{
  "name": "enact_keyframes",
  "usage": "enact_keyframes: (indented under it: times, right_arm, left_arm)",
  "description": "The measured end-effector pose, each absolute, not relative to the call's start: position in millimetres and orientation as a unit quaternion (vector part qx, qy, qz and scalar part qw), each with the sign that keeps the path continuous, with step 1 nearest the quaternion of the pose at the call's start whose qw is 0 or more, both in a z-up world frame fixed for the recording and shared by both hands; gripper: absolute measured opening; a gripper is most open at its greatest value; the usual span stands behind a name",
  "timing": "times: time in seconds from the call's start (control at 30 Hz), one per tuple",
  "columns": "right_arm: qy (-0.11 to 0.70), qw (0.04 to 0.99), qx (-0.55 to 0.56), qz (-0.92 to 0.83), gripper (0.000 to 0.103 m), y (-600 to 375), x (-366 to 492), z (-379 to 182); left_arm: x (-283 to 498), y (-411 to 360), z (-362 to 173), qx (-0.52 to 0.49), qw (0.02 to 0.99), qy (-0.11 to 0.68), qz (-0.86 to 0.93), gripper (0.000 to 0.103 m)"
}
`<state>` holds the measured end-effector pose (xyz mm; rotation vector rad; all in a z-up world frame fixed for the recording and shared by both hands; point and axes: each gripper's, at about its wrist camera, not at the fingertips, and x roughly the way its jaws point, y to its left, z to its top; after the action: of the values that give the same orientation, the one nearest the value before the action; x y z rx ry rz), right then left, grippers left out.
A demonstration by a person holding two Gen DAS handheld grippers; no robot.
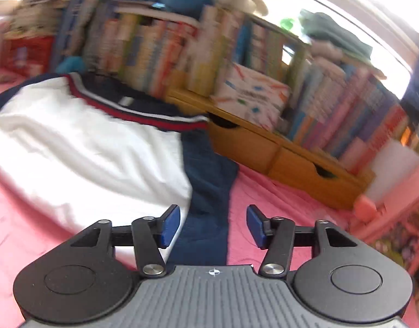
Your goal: Fold clothes
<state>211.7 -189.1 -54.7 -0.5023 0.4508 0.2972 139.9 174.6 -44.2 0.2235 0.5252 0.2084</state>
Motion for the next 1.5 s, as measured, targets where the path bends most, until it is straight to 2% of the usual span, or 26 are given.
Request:
enact_keyframes:
  times: [0.17, 0.27, 0.43, 0.47, 0.5, 0.53, 0.57, 0.67, 0.7, 0.77, 0.8, 0.83, 0.87, 0.93, 1.1, 1.17, 1.23, 1.37, 1.5]
  right_arm:
    - [0.166, 0.865, -0.378, 0.285, 0.061, -126, 161, -66]
    - [0.159, 0.841, -0.407, 0.319, 0.061, -84, 158, -79]
    - [0.171, 0.857, -0.374, 0.312, 0.057, -51, 177, -81]
    - [0.175, 0.862, -0.359, 0.312, 0.057, -53, 182, -77]
    - [0.18, 0.867, -0.343, 0.313, 0.057, -57, 187, -73]
    - [0.183, 0.87, -0.333, 0.314, 0.057, -59, 190, -71]
    - [0.177, 0.871, -0.335, 0.314, 0.057, -62, 188, -71]
    - [0.134, 0.847, -0.407, 0.313, 0.057, -56, 172, -85]
    - [0.123, 0.837, -0.432, 0.312, 0.057, -51, 169, -91]
    - [0.104, 0.825, -0.463, 0.309, 0.053, -43, 167, -101]
    - [0.106, 0.823, -0.472, 0.298, 0.047, -39, 174, -103]
    - [0.109, 0.821, -0.481, 0.288, 0.029, -35, 180, -104]
    - [0.108, 0.813, -0.5, 0.28, 0.021, -38, 185, -106]
    - [0.104, 0.795, -0.536, 0.263, 0.018, -45, 196, -109]
    - [0.105, 0.755, -0.612, 0.21, 0.013, -94, 211, -120]
    - [0.121, 0.754, -0.619, 0.181, 0.013, -111, 222, -128]
    - [0.132, 0.754, -0.622, 0.162, 0.009, -118, 229, -136]
    - [0.068, 0.769, -0.622, 0.134, 0.006, -127, 204, -117]
    - [0.037, 0.783, -0.605, 0.138, 0.006, -151, 154, -80]
  left_arm:
    - [109, 120, -32, 0.202, 0.949, 0.238, -0.035, 0.082]
    - [103, 84, -38, 0.26, 0.927, 0.243, -0.119, 0.085]
    - [121, 45, -60, 0.34, 0.899, 0.226, -0.157, 0.085]
    - [128, 42, -61, 0.344, 0.898, 0.227, -0.152, 0.078]
    - [136, 40, -62, 0.347, 0.898, 0.228, -0.147, 0.047]
    - [144, 39, -63, 0.344, 0.899, 0.232, -0.141, 0.033]
    - [154, 43, -60, 0.318, 0.906, 0.245, -0.134, 0.029]
    - [168, 61, -43, 0.223, 0.927, 0.261, -0.151, 0.026]
    - [169, 63, -40, 0.218, 0.928, 0.258, -0.154, 0.029]
    - [164, 58, -47, 0.295, 0.911, 0.25, -0.142, 0.033]
    - [162, 55, -53, 0.34, 0.897, 0.247, -0.134, 0.032]
    - [159, 53, -61, 0.388, 0.88, 0.244, -0.122, 0.03]
    - [157, 55, -71, 0.438, 0.859, 0.241, -0.105, 0.025]
    - [157, 68, -88, 0.506, 0.823, 0.247, -0.074, 0.014]
    - [158, 99, -110, 0.566, 0.787, 0.242, -0.04, 0.004]
    - [160, 94, -110, 0.565, 0.788, 0.243, -0.027, 0.004]
    - [157, 93, -102, 0.555, 0.798, 0.234, -0.016, 0.004]
    - [123, 99, -65, 0.537, 0.819, 0.202, -0.001, 0.004]
    - [55, 98, -28, 0.508, 0.841, 0.183, -0.018, 0.004]
